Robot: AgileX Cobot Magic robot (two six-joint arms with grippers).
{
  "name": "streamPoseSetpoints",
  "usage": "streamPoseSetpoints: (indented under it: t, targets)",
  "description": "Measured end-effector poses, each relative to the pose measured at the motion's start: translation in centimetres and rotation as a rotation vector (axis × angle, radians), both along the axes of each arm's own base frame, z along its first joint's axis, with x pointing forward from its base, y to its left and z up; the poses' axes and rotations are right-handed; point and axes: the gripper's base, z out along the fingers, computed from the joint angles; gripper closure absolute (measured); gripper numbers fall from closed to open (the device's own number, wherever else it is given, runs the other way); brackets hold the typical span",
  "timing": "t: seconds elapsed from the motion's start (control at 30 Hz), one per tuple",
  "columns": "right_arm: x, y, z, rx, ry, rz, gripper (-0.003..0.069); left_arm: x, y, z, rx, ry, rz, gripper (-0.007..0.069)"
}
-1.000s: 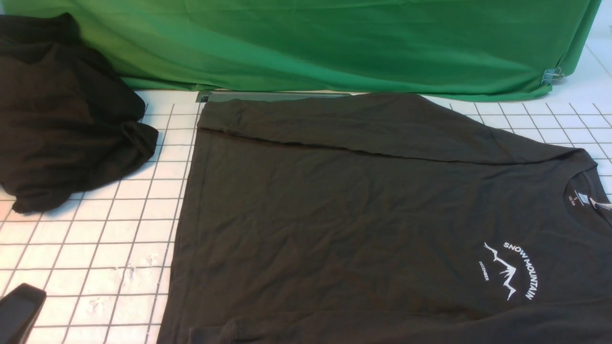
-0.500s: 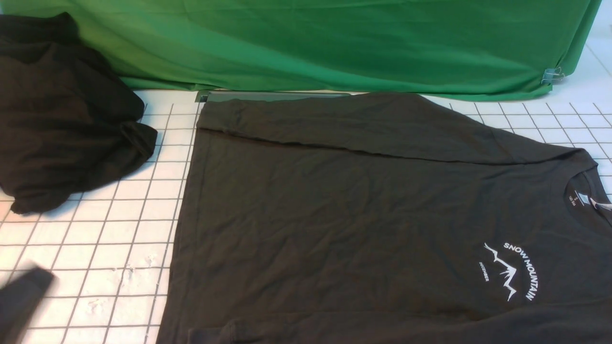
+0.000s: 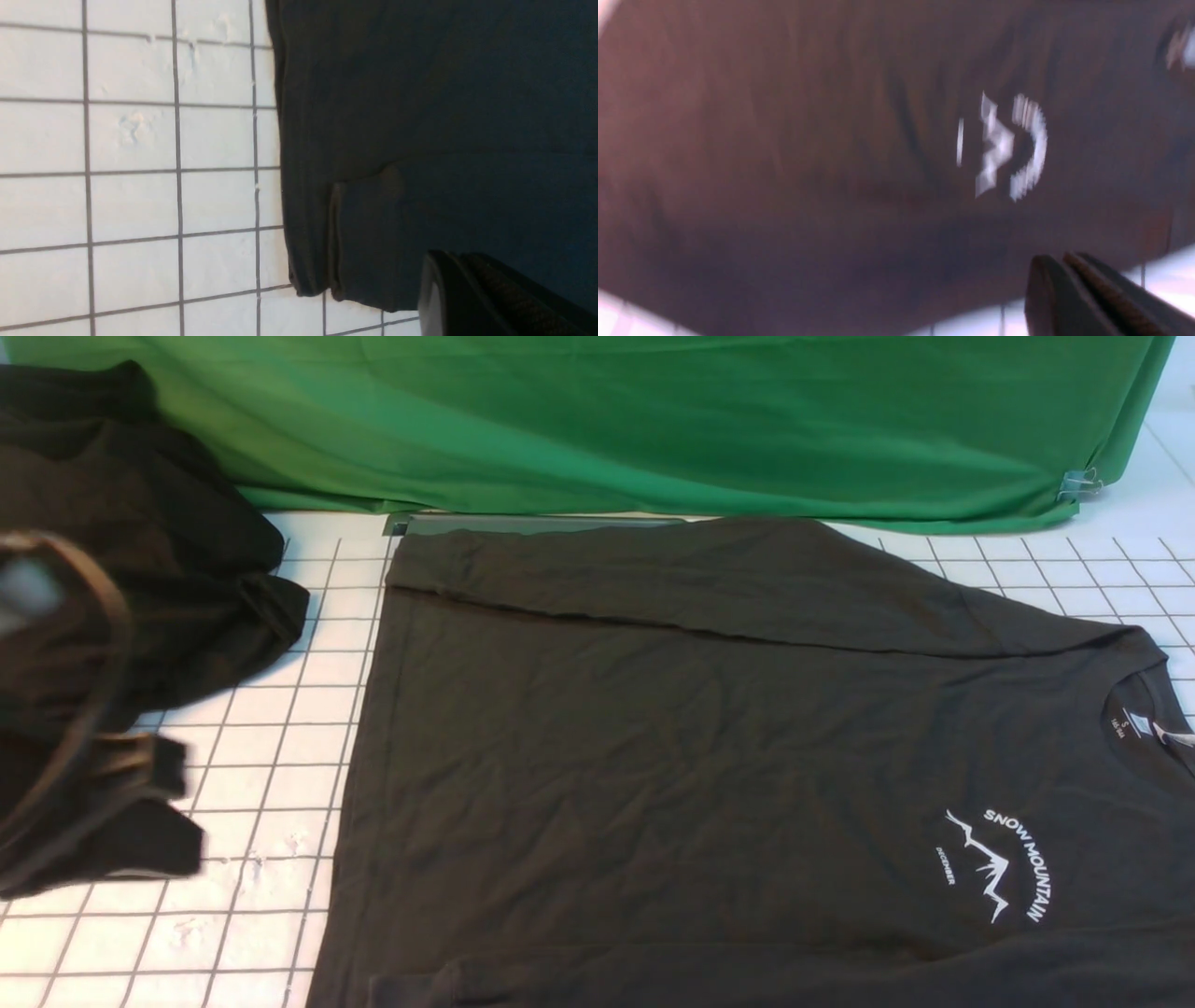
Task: Fold a long-sleeved shirt over a white checkered tablecloth.
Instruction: 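Grasp the left edge of the dark T-shirt lying flat on the table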
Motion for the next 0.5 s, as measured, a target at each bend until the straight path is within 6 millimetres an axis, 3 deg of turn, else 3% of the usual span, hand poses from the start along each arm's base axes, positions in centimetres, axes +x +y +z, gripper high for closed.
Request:
streamPoseSetpoints:
  t: [0.17,0.37,0.43,0.5]
  targets:
    - [1.9,0.3,-2.0,-0.077,0.189,0.068,0.0634,3.4,-1.5,-4.0,-0.001,0.149,-0.064,0.0598]
    - [2.6,0.4,-2.4,-0.092,0.196,0.086,0.0619,4.8,-5.7,-6.8,0.015,0.196,-0.16,0.055]
    - [2.8,0.4,-2.2,-0.09,0.17,0.084,0.0615,5.0,-7.6,-8.8,0.065,0.254,-0.214,0.0494]
    - [2.9,0.4,-2.2,-0.09,0.159,0.083,0.0612,5.4,-8.1,-10.1,0.112,0.271,-0.24,0.0456]
